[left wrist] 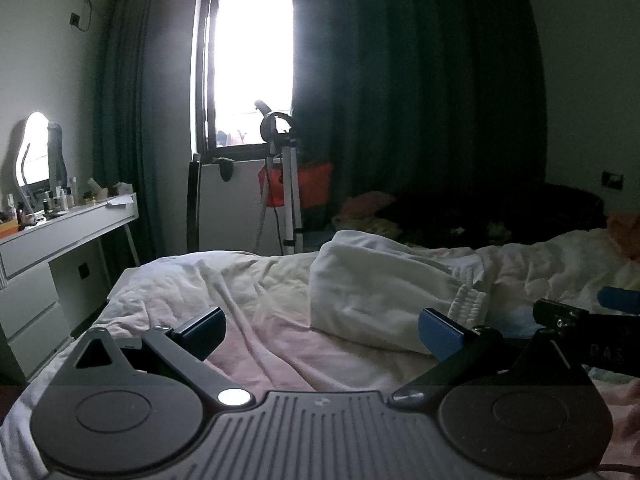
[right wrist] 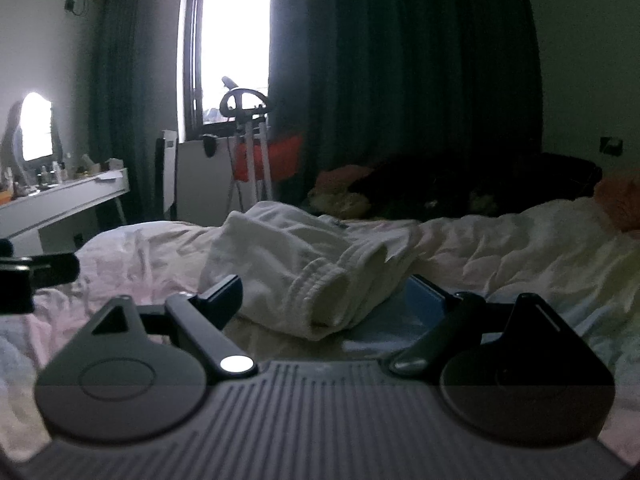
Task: Fold clothes
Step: 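Move both grippers toward the white sweatpants lying on the bed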
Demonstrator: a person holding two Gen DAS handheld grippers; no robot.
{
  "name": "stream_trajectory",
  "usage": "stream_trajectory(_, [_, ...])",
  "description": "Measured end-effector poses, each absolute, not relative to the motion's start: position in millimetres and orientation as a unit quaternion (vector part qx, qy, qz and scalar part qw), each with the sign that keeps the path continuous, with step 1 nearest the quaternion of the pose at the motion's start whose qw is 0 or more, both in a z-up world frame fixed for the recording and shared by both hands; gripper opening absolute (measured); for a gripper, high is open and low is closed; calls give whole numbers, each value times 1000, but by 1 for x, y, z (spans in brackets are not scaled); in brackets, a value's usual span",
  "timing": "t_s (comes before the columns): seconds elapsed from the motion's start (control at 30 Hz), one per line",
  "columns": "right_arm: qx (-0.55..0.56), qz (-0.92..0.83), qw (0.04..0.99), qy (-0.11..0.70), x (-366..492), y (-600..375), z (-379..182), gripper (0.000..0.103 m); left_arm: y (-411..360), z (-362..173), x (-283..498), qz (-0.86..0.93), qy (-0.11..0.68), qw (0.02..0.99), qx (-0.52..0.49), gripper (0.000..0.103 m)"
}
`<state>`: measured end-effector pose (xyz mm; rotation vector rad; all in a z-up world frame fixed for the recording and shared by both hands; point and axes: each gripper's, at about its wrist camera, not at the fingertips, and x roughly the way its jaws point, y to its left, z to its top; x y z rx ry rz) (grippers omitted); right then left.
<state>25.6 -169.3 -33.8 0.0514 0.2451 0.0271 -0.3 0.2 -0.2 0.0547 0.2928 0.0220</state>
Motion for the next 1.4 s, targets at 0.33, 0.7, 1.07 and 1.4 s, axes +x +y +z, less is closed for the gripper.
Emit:
stream_trajectory(0.33, [17, 23, 995, 99, 21, -176, -28, 90, 9, -9, -16, 1, 147, 989, 30, 103])
stream_trajectory(0.7, [111, -4, 981, 157, 34, -212, -36, 90, 9, -21, -18, -9, 164, 985, 50, 103])
stream_trajectory(1.07, [131, -12, 985, 109, 23, -230, -23, 90, -20, -45, 25, -51, 169, 980, 93, 103])
stream_trajectory(1.4, [112, -55, 987, 105, 33, -236, -31, 90, -72, -81, 125, -37, 200, 963, 176, 103])
